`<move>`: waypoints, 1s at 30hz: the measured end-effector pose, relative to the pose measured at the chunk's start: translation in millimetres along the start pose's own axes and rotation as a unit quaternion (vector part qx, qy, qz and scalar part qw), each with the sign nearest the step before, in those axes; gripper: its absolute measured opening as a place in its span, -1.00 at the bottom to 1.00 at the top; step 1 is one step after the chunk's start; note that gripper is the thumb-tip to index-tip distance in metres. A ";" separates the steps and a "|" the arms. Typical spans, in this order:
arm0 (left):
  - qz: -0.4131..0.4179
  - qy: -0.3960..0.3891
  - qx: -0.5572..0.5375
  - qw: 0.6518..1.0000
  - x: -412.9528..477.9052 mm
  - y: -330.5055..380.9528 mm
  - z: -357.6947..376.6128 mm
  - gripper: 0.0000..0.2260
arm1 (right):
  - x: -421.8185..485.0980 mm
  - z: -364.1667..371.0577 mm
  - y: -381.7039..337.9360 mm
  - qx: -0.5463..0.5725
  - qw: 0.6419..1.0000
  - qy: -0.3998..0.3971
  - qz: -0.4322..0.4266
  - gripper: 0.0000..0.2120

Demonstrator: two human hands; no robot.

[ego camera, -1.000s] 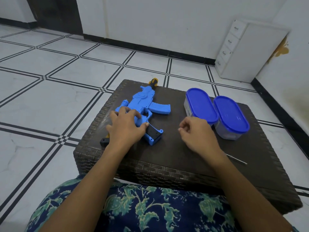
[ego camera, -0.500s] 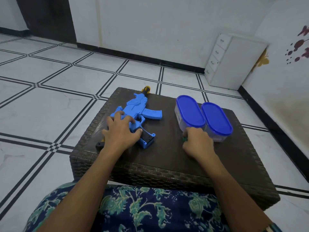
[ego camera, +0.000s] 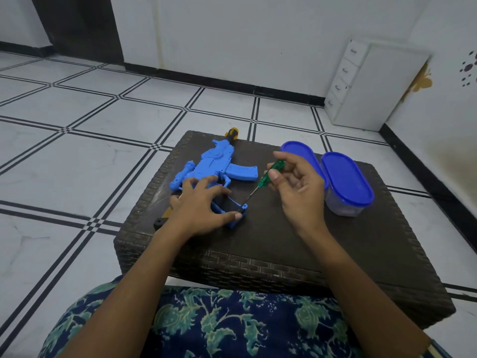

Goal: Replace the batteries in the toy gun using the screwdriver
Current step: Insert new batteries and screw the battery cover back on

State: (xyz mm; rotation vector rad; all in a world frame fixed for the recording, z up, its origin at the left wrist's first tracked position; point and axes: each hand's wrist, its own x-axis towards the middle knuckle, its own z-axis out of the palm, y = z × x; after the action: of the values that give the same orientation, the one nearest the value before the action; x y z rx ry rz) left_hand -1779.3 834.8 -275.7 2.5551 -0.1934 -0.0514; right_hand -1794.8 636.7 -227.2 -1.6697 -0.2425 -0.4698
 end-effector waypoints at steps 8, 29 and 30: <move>-0.017 0.001 -0.010 1.000 -0.9 3.7 -1.6 -0.45 | -0.1 -3.1 -0.1 -0.050 0.998 -0.004 -0.038 -0.69; -0.020 0.015 -0.022 0.999 0.5 2.7 0.5 -0.47 | -1.0 -1.9 3.0 -0.042 0.997 0.000 -0.062 -0.75; -0.020 0.016 -0.024 0.999 0.6 2.2 0.7 -0.45 | -1.1 -2.0 3.3 -0.042 0.997 -0.004 -0.059 -0.76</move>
State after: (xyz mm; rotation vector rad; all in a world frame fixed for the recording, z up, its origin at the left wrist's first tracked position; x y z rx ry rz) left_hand -1779.1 832.5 -275.1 2.5104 -0.1270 -0.0294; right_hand -1794.7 634.4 -230.5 -1.7461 -0.3338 -0.5685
